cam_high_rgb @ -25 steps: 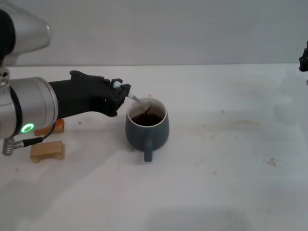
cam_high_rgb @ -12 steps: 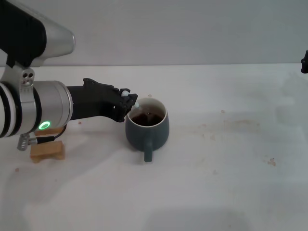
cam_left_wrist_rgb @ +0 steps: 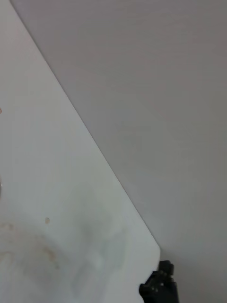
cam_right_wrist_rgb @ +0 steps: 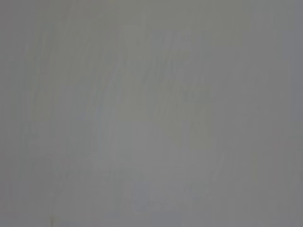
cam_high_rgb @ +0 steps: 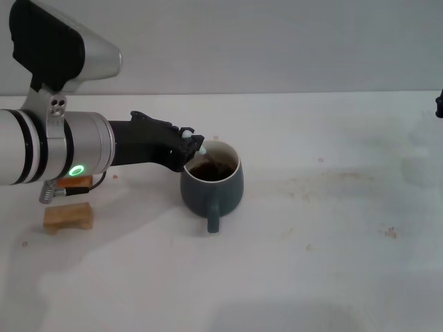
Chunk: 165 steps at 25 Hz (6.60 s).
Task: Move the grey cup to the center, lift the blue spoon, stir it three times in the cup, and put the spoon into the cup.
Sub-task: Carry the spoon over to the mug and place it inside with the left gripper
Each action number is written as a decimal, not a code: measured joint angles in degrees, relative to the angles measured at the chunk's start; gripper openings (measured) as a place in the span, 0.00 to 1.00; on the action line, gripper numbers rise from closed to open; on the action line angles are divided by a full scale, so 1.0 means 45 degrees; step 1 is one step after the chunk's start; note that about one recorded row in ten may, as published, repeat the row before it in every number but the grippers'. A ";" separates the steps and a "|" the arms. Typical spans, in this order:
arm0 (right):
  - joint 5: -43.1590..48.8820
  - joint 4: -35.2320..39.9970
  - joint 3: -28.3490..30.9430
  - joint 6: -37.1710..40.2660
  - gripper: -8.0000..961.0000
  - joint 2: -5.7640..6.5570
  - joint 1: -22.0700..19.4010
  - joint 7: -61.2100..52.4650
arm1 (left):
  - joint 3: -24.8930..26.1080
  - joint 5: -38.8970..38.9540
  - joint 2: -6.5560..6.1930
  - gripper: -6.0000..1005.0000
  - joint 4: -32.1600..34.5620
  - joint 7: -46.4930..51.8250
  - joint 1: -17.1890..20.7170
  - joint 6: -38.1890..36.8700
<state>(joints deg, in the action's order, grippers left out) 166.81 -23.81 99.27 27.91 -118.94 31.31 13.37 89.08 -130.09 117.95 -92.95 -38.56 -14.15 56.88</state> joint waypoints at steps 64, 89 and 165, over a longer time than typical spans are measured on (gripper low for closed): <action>0.0060 -0.0217 -0.0070 -0.0230 0.07 -0.0034 0.0164 0.0008 | 0.1744 0.0896 -0.0032 0.15 0.2980 -0.1853 -0.1311 -0.0064; 0.0077 -0.0216 -0.0148 -0.0245 0.07 -0.0032 0.0215 0.0063 | 0.0174 0.1716 0.0049 0.15 0.2207 -0.1881 -0.1021 -0.0492; 0.0046 -0.0334 -0.0284 -0.0122 0.07 0.0045 0.0253 0.0036 | 0.2082 0.3832 0.0016 0.41 0.3821 -0.3516 -0.0535 -0.0466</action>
<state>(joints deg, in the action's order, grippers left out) 167.01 -25.31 97.99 27.36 -118.74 32.45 13.53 98.46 -112.84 118.02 -75.75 -54.38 -16.56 54.78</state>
